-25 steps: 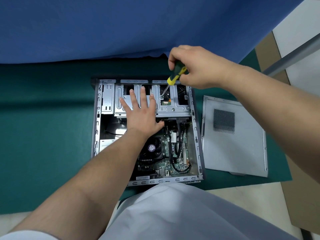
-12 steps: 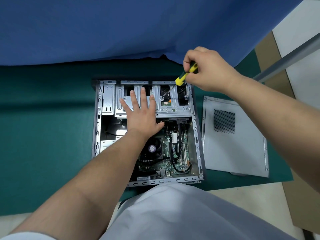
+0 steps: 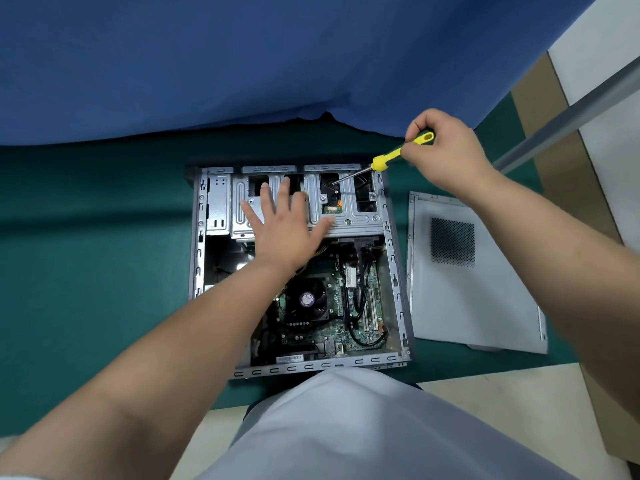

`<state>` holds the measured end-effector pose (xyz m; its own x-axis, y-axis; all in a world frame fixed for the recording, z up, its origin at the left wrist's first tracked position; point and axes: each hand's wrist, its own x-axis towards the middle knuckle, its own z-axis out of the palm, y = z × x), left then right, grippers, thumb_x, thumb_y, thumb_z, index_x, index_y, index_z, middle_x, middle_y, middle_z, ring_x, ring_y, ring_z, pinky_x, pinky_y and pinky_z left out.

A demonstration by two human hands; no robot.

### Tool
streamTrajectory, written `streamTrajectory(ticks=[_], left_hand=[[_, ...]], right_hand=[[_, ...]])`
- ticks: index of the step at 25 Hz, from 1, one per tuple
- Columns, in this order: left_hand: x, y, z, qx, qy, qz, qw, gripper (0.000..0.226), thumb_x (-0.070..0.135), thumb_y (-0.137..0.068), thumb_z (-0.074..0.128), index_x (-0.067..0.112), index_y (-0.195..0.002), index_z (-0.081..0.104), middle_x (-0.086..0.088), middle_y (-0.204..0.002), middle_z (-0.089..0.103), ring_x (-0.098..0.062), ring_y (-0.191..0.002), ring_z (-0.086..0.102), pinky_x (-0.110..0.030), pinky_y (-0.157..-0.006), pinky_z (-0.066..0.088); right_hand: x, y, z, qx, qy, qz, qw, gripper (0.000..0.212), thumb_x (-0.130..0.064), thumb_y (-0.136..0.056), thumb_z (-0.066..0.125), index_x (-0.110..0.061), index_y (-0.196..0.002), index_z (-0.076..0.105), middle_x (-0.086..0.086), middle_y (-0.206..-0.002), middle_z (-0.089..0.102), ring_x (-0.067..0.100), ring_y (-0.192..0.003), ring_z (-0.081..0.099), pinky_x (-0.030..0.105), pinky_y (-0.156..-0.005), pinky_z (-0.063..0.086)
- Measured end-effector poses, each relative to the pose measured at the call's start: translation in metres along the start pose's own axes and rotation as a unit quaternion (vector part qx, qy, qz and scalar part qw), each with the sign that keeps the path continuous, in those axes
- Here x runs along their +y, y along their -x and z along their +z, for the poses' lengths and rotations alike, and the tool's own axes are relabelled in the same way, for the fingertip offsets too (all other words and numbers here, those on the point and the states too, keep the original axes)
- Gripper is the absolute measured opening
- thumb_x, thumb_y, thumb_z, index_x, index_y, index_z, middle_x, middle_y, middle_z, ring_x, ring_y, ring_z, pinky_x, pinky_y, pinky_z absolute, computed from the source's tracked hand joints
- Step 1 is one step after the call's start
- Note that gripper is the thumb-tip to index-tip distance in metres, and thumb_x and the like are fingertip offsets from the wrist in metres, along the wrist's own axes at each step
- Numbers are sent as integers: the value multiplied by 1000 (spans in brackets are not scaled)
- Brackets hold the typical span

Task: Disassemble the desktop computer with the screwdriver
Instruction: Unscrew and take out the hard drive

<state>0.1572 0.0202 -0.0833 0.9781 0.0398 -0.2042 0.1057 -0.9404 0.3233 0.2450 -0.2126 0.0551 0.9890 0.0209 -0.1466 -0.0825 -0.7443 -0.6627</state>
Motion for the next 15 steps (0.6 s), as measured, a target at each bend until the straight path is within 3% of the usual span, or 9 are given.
streamTrajectory(ticks=[2, 5, 10, 15], left_hand=[[0, -8, -5, 71, 46, 8, 996, 42, 55, -103, 43, 27, -132, 55, -3, -153, 45, -37, -148, 22, -59, -116, 14], [1, -23, -10, 82, 60, 36, 994, 24, 38, -103, 54, 32, -123, 66, 2, -130, 59, -28, -130, 40, -44, -104, 26], [-8, -37, -15, 72, 49, 72, 994, 23, 46, -100, 60, 39, -117, 73, 2, -119, 59, -25, -116, 51, -45, -97, 28], [-4, -44, -17, 66, 50, 97, 992, 16, 46, -96, 66, 44, -108, 76, 7, -112, 57, -20, -111, 54, -42, -87, 22]], right_hand=[[9, 5, 2, 18, -37, 26, 999, 10, -24, -81, 63, -25, -90, 61, 7, -88, 70, 15, -65, 51, 26, -55, 42], [20, 13, 4, 36, -78, 48, 995, 9, -25, -77, 62, -26, -86, 62, 10, -84, 69, 18, -66, 53, 31, -60, 44], [34, 22, 3, 71, -119, 79, 987, 9, -21, -78, 64, -27, -83, 61, -9, -71, 64, 35, -78, 66, 43, -69, 56], [43, 24, 8, 73, -137, 98, 983, 10, -21, -77, 64, -29, -84, 62, -10, -66, 67, 30, -82, 69, 48, -76, 57]])
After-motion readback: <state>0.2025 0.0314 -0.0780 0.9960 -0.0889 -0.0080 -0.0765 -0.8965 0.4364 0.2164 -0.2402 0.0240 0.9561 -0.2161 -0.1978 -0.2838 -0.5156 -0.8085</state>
